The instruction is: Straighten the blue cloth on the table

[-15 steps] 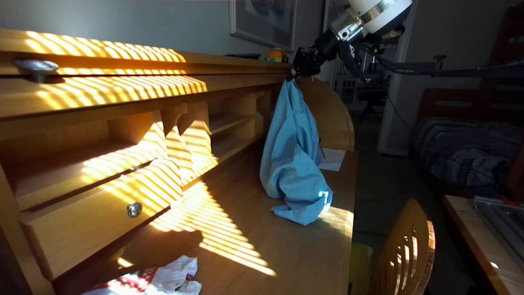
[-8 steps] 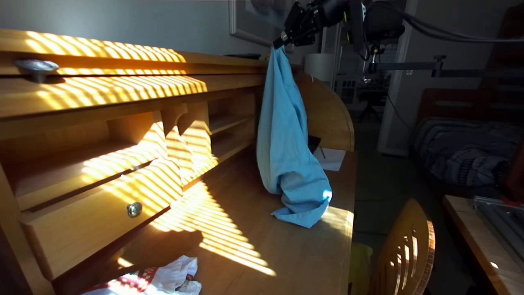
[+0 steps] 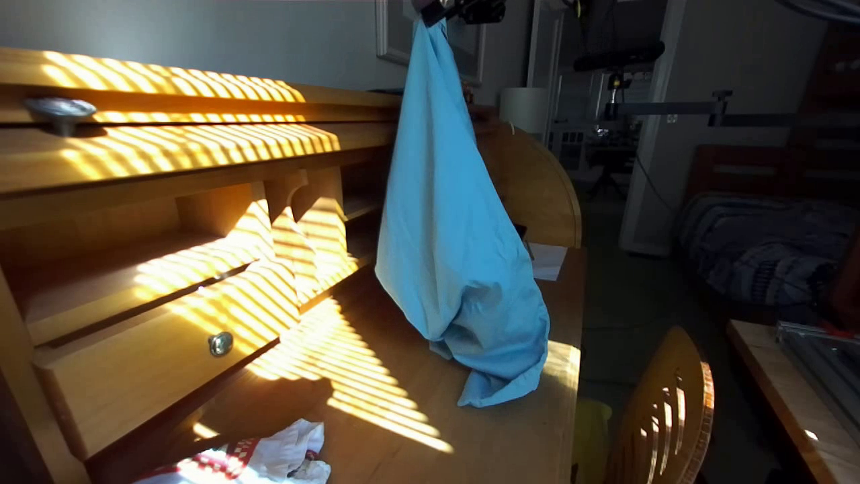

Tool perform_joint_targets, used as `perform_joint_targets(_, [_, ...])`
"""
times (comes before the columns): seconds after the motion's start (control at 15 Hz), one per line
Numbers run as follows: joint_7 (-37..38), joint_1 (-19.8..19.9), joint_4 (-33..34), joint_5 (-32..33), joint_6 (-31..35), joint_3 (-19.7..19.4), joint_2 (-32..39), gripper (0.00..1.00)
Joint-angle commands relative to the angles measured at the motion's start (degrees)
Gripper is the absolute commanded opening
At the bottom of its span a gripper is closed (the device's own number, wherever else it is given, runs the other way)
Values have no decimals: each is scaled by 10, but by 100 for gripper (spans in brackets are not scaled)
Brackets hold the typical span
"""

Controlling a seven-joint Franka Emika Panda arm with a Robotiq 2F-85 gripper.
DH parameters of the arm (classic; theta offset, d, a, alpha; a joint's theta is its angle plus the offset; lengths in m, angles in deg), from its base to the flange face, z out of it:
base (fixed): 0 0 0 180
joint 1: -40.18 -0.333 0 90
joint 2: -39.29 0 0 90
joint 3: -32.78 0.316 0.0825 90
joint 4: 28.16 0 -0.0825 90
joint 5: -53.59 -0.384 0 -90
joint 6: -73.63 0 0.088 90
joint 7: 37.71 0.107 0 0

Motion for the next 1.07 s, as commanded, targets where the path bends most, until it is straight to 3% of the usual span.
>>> perform_joint_targets(0.0, [49,3,15,43,-7,38,-7,1])
perform_joint_targets(0.33, [140,15,15,85,7,100,-24,1])
perform_joint_targets(1.0, [197,34,95,78,110,153,-80,1])
